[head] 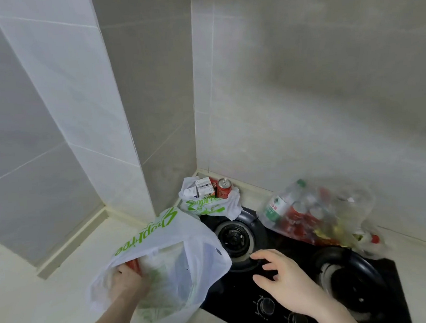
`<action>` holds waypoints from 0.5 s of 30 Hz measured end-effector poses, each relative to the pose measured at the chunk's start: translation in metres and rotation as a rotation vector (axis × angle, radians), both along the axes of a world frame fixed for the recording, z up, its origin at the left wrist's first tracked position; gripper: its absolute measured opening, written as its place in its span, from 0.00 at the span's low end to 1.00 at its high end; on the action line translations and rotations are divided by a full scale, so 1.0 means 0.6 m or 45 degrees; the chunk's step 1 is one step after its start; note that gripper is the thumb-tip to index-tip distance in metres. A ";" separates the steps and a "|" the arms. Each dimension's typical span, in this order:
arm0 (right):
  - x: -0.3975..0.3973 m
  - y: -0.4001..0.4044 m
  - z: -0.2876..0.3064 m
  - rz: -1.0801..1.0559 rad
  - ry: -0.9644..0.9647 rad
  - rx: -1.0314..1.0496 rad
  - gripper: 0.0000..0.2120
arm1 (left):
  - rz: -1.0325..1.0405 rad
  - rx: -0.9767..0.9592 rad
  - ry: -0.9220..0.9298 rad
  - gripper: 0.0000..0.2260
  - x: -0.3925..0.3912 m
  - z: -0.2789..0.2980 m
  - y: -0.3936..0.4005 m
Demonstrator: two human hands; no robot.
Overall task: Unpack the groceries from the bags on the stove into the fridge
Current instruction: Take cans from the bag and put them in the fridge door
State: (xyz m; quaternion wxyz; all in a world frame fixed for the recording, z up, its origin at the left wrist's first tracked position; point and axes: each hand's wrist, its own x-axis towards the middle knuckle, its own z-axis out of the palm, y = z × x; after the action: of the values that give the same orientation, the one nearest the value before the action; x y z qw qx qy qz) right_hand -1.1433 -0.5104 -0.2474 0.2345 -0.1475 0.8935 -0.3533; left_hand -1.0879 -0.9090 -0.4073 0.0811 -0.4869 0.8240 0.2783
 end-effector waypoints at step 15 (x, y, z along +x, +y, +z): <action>-0.188 -0.088 -0.022 0.045 0.065 0.154 0.24 | -0.280 -0.078 0.179 0.20 0.028 0.216 0.044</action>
State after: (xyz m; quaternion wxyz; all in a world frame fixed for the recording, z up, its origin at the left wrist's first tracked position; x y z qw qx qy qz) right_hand -1.2560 -0.5631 -0.2603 0.2263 -0.1579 0.9162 -0.2906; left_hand -1.0708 -0.8826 -0.2775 0.0384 -0.3752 0.8840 0.2760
